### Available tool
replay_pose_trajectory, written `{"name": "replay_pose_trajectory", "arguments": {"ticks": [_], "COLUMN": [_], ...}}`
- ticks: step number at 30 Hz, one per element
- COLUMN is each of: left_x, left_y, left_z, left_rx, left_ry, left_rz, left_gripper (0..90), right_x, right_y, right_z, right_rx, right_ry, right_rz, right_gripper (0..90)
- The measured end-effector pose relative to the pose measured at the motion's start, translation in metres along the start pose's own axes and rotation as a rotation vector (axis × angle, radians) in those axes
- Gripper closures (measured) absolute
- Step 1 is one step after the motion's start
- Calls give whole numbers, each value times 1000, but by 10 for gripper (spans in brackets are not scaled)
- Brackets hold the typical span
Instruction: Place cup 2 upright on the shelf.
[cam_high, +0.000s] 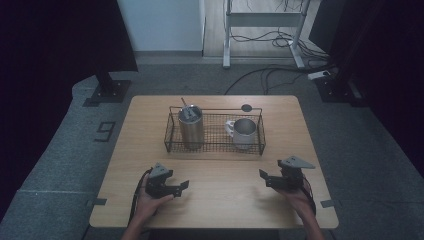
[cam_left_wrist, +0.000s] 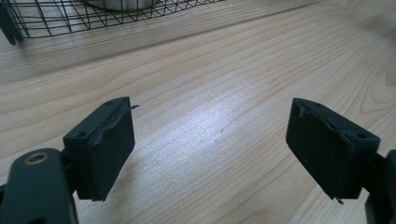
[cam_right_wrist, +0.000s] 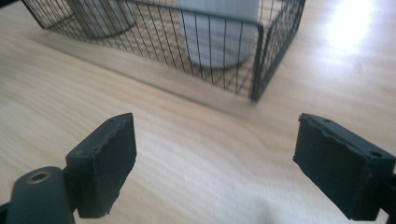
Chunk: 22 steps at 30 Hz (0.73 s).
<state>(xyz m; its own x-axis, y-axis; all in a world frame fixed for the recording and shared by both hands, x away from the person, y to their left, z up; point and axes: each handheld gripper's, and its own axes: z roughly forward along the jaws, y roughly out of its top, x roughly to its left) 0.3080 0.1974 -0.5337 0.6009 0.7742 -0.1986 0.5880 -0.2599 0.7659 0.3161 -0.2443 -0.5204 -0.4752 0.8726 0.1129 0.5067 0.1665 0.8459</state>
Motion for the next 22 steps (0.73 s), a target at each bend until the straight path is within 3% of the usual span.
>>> {"name": "replay_pose_trajectory", "arguments": {"ticks": [10, 22], "left_x": [0, 0], "left_y": [-1, 0], "left_z": [1, -1], "left_rx": [3, -2], "left_ry": [6, 7], "left_rz": [4, 7], "left_gripper": [158, 158], "right_x": [-6, -8], "right_y": [-19, -21], "right_z": [0, -2], "right_rx": [37, 33], "right_ry": [-8, -17], "right_rz": [8, 20], "right_gripper": [127, 129]}}
